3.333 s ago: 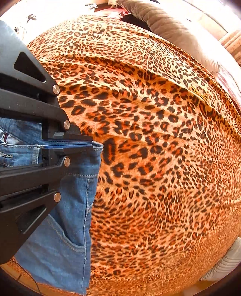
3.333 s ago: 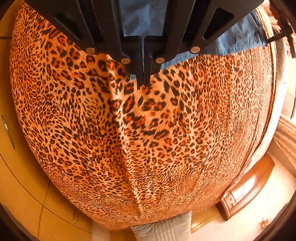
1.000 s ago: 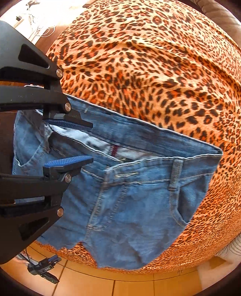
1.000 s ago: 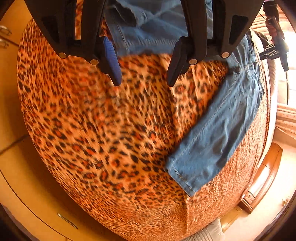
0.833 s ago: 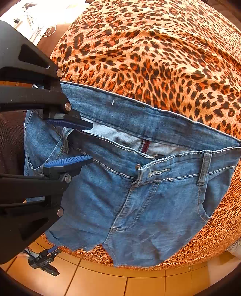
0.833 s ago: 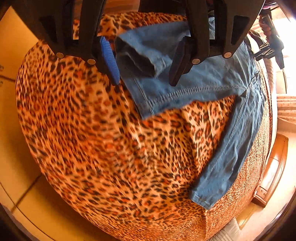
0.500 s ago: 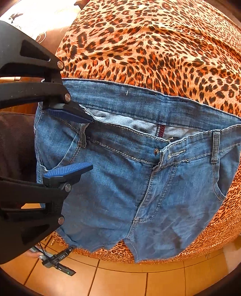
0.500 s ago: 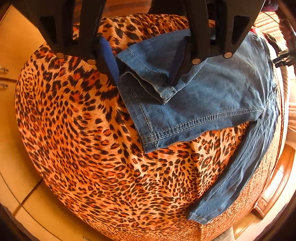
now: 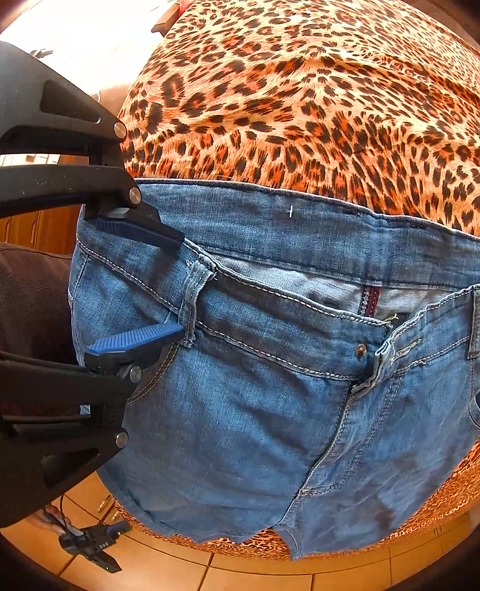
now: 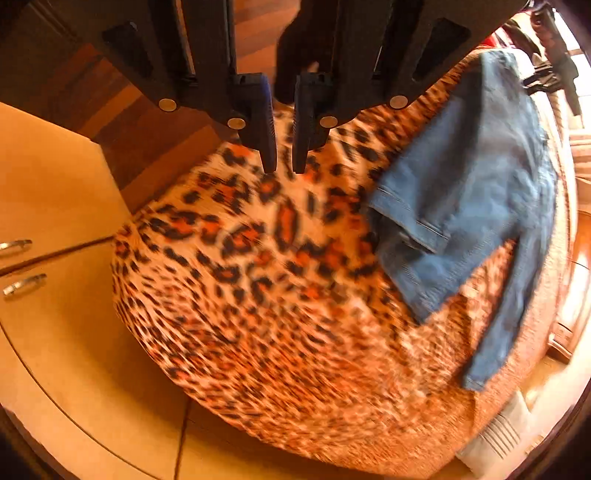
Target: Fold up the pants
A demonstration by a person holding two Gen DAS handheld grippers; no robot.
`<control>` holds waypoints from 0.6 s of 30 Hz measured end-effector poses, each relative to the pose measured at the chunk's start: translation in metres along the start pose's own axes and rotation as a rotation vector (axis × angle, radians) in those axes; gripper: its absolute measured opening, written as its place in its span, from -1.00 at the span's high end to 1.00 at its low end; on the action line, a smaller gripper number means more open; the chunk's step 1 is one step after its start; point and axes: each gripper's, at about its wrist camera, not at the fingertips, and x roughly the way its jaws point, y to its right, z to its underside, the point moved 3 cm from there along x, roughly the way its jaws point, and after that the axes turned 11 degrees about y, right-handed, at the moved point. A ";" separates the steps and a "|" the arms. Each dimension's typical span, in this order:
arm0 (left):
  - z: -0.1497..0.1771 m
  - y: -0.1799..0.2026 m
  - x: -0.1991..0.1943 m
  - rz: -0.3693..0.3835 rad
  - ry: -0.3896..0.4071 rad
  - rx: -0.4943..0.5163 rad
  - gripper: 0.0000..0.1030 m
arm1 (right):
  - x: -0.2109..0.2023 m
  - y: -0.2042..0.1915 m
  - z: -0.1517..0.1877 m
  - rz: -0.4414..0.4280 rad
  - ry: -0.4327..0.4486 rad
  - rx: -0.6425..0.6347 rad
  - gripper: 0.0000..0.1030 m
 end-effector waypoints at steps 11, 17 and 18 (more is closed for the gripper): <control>-0.011 0.012 0.003 0.012 0.012 -0.012 0.20 | 0.047 -0.118 -0.027 0.016 -0.084 -0.122 -0.09; -0.011 0.006 0.001 0.048 0.016 -0.042 0.20 | 0.056 -0.124 -0.015 0.116 -0.078 -0.276 0.89; -0.011 0.003 0.001 0.050 0.017 -0.046 0.20 | 0.048 -0.115 -0.011 0.101 -0.073 -0.252 0.90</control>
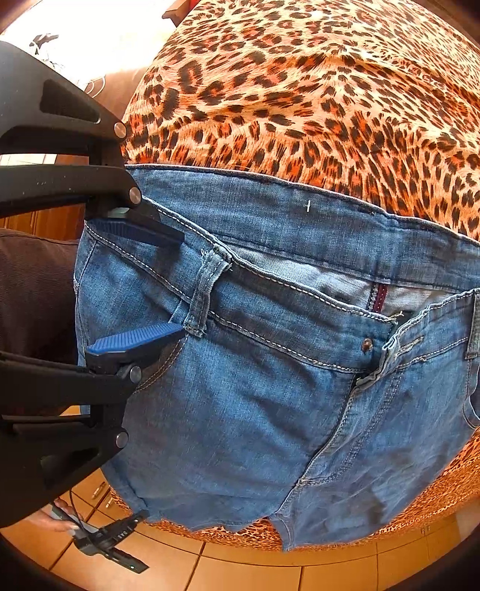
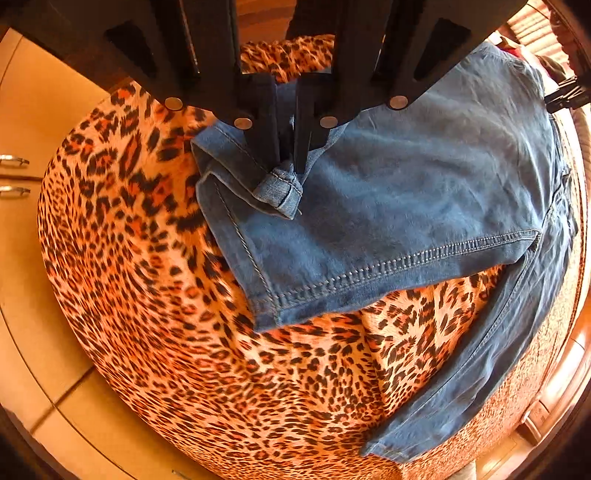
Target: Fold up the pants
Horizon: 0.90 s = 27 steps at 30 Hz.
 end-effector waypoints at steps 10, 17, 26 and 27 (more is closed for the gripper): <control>0.001 -0.022 -0.010 0.002 0.010 -0.006 0.20 | -0.023 0.101 0.082 -0.082 -0.079 0.351 0.56; -0.009 -0.022 -0.022 0.018 0.016 -0.035 0.20 | -0.043 0.088 0.007 -0.152 0.167 0.286 -0.35; -0.012 -0.026 -0.020 -0.022 0.023 -0.069 0.20 | 0.028 0.019 -0.068 -0.110 0.141 0.068 0.50; -0.012 -0.028 -0.022 -0.018 0.027 -0.077 0.20 | 0.030 0.014 -0.069 -0.081 0.135 0.019 0.70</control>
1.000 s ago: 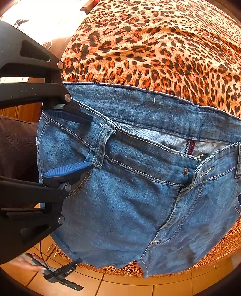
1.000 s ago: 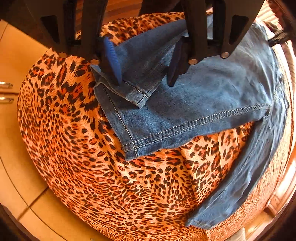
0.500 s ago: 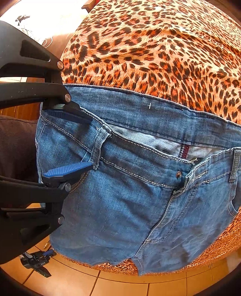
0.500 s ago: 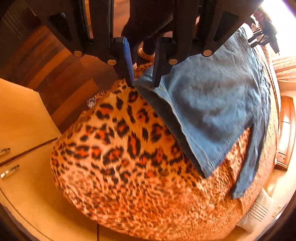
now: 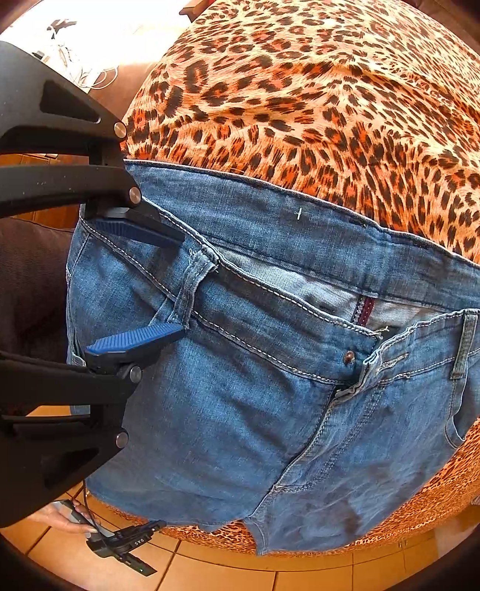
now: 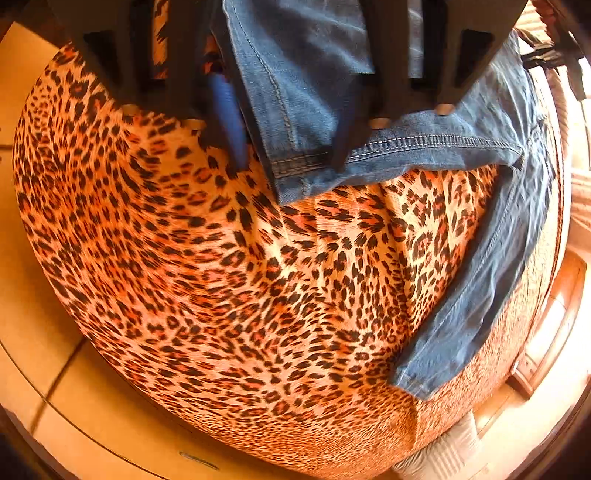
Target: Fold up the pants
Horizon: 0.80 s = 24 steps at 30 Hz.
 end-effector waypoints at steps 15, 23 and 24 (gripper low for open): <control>-0.039 -0.051 -0.041 0.135 0.078 -0.124 0.20 | -0.018 0.031 -0.037 0.002 0.009 0.044 0.13; -0.125 -0.044 -0.061 0.241 0.091 -0.208 0.18 | -0.017 -0.010 -0.078 -0.047 0.027 0.059 -0.04; -0.135 -0.037 -0.062 0.241 0.097 -0.215 0.18 | -0.014 -0.021 -0.087 -0.054 0.034 0.046 -0.06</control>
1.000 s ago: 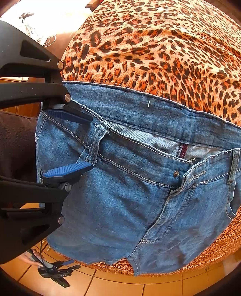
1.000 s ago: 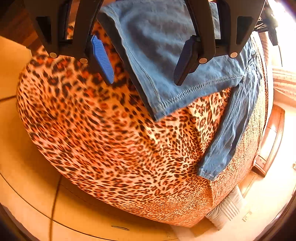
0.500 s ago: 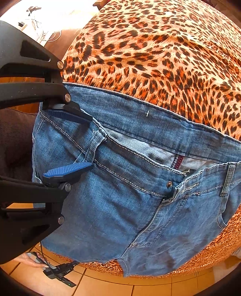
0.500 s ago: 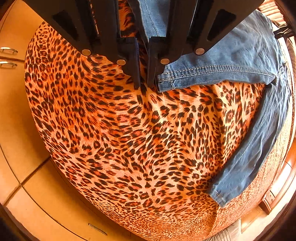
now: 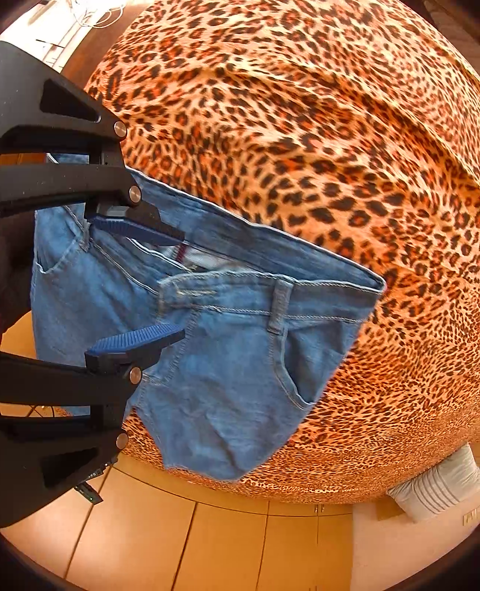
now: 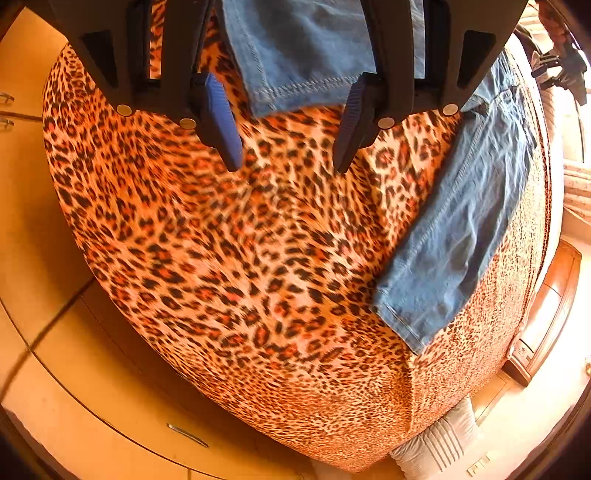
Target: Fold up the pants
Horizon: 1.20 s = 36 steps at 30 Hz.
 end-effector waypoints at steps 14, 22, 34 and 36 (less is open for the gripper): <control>-0.097 0.037 0.047 -0.003 0.006 -0.138 0.18 | 0.103 -0.165 -0.145 -0.072 -0.013 -0.139 -0.31; -0.113 0.019 0.074 0.011 -0.037 -0.222 0.18 | 0.165 -0.196 -0.179 -0.027 -0.048 -0.191 -0.31; -0.112 0.041 0.100 -0.031 -0.040 -0.174 -0.01 | 0.210 -0.211 -0.175 -0.026 -0.119 -0.275 -0.43; -0.112 0.054 0.100 -0.048 -0.006 -0.133 0.52 | 0.207 -0.220 -0.171 -0.004 -0.107 -0.346 0.00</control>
